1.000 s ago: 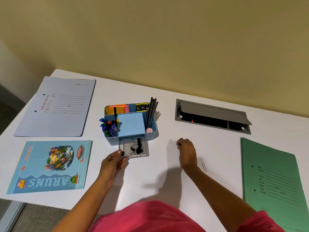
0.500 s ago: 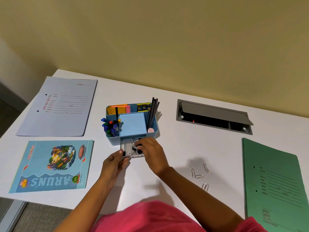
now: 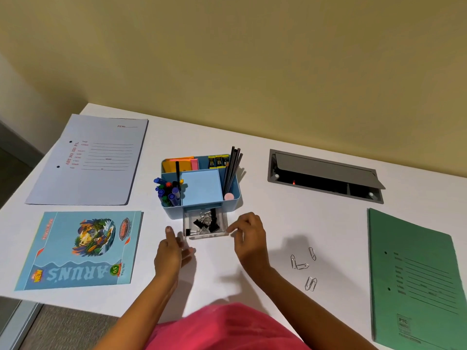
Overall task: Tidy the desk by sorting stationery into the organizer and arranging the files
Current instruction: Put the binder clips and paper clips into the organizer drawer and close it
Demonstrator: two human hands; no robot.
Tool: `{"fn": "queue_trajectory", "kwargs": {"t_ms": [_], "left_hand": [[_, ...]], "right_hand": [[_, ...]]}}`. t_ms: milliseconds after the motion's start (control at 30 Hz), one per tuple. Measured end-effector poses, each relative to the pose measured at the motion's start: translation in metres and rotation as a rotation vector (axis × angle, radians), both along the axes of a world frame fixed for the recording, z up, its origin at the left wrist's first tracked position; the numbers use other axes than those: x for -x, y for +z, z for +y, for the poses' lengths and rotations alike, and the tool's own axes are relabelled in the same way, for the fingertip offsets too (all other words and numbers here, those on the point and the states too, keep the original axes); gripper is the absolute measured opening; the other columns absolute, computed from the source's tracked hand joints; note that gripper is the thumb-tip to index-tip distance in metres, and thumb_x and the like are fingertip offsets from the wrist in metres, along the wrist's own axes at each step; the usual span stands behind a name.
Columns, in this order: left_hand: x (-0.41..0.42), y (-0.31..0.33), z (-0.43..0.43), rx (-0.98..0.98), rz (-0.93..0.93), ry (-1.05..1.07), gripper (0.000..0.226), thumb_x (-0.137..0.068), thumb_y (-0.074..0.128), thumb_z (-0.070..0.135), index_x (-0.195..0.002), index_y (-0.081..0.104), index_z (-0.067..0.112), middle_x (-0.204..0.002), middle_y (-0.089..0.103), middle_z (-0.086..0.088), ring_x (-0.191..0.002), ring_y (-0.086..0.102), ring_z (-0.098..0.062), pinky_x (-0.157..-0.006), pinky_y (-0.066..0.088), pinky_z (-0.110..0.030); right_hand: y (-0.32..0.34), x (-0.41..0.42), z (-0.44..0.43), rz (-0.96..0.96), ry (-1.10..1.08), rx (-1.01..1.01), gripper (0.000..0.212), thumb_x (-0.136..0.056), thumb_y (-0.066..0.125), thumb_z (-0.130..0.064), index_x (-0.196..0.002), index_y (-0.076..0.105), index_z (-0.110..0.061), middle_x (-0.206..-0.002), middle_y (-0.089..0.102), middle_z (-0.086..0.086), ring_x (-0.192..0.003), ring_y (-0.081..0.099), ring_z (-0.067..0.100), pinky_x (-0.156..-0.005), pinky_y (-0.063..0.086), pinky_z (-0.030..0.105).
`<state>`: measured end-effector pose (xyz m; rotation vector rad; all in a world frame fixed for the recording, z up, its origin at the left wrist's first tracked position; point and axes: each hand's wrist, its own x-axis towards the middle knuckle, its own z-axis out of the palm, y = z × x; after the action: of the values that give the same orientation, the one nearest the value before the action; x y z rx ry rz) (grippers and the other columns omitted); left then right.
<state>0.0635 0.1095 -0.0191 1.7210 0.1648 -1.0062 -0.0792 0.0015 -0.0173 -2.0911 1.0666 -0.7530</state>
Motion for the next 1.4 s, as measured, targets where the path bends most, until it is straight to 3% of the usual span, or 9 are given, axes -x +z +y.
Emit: {"fn": "queue_trajectory", "kwargs": {"t_ms": [133,267,500,667,800,933,1100,1233,1400], "left_hand": [[0.004,0.017,-0.005,0.006,0.150,0.004,0.065,-0.099,0.018,0.054,-0.080,0.059,0.006,-0.073,0.064,-0.012,-0.065,0.061,-0.027,-0.051,0.051,-0.026],[0.005,0.017,-0.007,-0.024,0.034,-0.092,0.078,-0.098,0.010,0.057,-0.087,0.067,0.006,-0.075,0.072,-0.008,-0.074,0.067,-0.026,-0.070,0.049,-0.031],[0.003,0.027,-0.020,0.034,-0.182,-0.181,0.069,-0.097,0.008,0.056,-0.100,0.067,0.020,-0.094,0.069,0.001,-0.083,0.067,-0.020,-0.076,0.051,-0.032],[0.001,0.030,-0.034,0.037,-0.298,-0.273,0.055,-0.099,0.012,0.051,-0.114,0.059,0.028,-0.104,0.066,0.002,-0.084,0.064,-0.019,-0.077,0.050,-0.030],[0.002,0.025,-0.034,-0.050,-0.417,-0.362,0.047,-0.099,0.013,0.051,-0.109,0.056,0.034,-0.108,0.064,0.002,-0.075,0.063,-0.013,-0.085,0.053,-0.039],[0.000,0.016,-0.028,-0.122,-0.491,-0.413,0.056,-0.099,0.013,0.049,-0.121,0.059,0.024,-0.115,0.066,-0.005,-0.077,0.064,-0.019,-0.089,0.052,-0.046],[-0.003,0.007,-0.022,-0.134,-0.424,-0.350,0.057,-0.099,0.014,0.051,-0.130,0.052,0.021,-0.114,0.063,-0.006,-0.076,0.064,-0.017,-0.091,0.051,-0.047],[-0.007,0.007,-0.020,-0.095,-0.201,-0.186,0.056,-0.100,0.017,0.050,-0.115,0.057,0.014,-0.104,0.065,-0.009,-0.078,0.064,-0.023,-0.070,0.052,-0.033],[-0.010,0.008,-0.017,-0.052,-0.011,-0.047,0.050,-0.102,0.025,0.045,-0.105,0.059,0.008,-0.092,0.066,-0.012,-0.075,0.064,-0.026,-0.062,0.048,-0.030]], "right_hand": [[-0.016,0.003,0.016,0.095,-0.009,-0.072,0.030,-0.072,0.050,0.007,-0.075,0.073,-0.014,-0.083,0.054,-0.001,-0.084,0.053,0.016,-0.077,0.038,0.010],[-0.016,-0.007,0.014,0.236,0.086,-0.225,0.033,-0.078,0.059,0.001,-0.099,0.074,-0.019,-0.088,0.047,-0.013,-0.095,0.052,0.018,-0.088,0.040,0.017],[0.001,-0.027,0.001,0.359,0.128,-0.303,0.041,-0.088,0.061,-0.014,-0.127,0.058,-0.030,-0.113,0.053,0.003,-0.110,0.051,0.019,-0.100,0.044,0.026],[0.009,-0.039,-0.004,0.406,0.195,-0.220,0.051,-0.092,0.058,-0.017,-0.139,0.044,-0.030,-0.125,0.048,0.005,-0.117,0.043,0.020,-0.100,0.040,0.026],[0.008,-0.044,-0.004,0.510,0.274,-0.090,0.055,-0.093,0.056,-0.019,-0.143,0.037,-0.028,-0.128,0.045,0.009,-0.121,0.038,0.024,-0.100,0.039,0.030],[0.002,-0.045,-0.001,0.614,0.313,-0.007,0.063,-0.092,0.056,-0.019,-0.146,0.027,-0.029,-0.126,0.045,0.012,-0.119,0.041,0.028,-0.097,0.042,0.034],[0.003,-0.047,0.001,0.699,0.300,0.048,0.073,-0.089,0.058,-0.010,-0.148,0.020,-0.031,-0.128,0.043,0.017,-0.118,0.043,0.031,-0.093,0.045,0.036],[0.008,-0.053,-0.005,0.696,0.310,0.088,0.069,-0.088,0.057,-0.006,-0.146,0.026,-0.028,-0.129,0.044,0.017,-0.118,0.043,0.031,-0.091,0.046,0.038],[0.010,-0.060,-0.003,0.635,0.305,0.049,0.055,-0.088,0.054,-0.005,-0.138,0.038,-0.022,-0.126,0.048,0.017,-0.117,0.046,0.032,-0.091,0.046,0.040]]}}
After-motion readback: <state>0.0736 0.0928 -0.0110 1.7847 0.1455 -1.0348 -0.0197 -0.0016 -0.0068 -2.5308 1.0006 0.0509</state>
